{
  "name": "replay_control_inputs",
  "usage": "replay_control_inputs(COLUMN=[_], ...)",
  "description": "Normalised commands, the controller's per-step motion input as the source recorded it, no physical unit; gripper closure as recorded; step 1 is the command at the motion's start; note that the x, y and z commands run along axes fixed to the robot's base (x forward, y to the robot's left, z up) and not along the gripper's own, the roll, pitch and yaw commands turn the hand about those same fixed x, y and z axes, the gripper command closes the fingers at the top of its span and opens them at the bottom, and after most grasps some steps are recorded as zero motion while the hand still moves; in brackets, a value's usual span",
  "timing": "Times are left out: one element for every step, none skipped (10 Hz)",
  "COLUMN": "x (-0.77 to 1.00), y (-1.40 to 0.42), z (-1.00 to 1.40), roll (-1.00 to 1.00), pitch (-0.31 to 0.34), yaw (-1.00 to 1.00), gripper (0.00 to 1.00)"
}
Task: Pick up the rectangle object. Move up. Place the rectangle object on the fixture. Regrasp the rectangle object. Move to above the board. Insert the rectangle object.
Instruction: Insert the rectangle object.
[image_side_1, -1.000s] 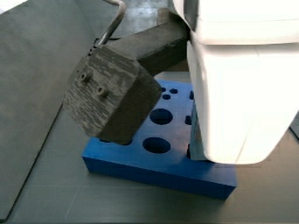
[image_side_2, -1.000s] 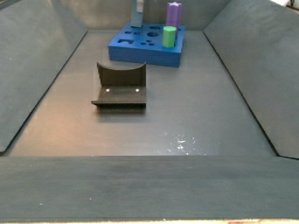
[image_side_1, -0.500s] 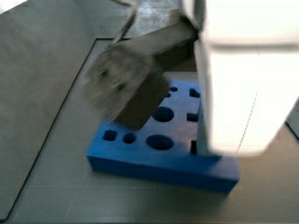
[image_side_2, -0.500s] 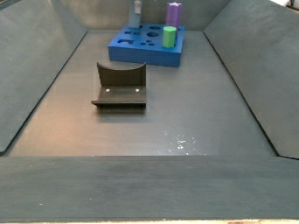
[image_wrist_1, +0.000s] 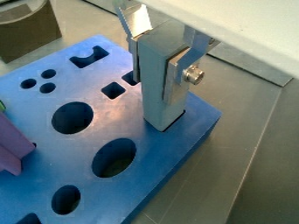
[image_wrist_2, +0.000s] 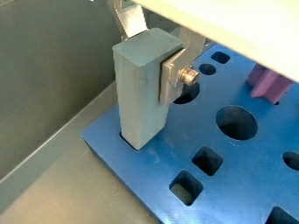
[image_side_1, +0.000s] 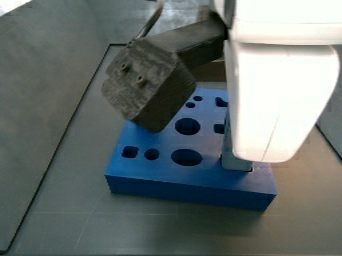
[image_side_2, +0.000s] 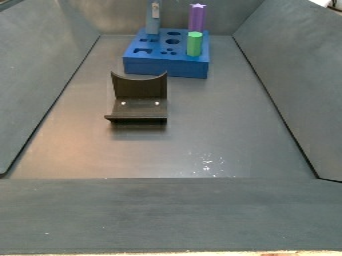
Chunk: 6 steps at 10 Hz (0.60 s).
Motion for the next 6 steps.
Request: replay_control_inputs(x=[0.21,0.63,0.75,0.62,0.58,0.59], y=[0.00,0.00,0.00,0.00,0.00,0.00], z=[-0.24,-0.66,-0.79,-0.89,-0.89,-0.86], roll=[0.08,0.33,0.20,0.10,0.12,0.16], pitch=[0.343,0.471,0.354,0.300,0.311,0.323], yaw=[-0.04,-0.01,-0.11,-0.15,-0.17,-0.17], gripper=[1.00,1.00,1.00,1.00,1.00,1.00])
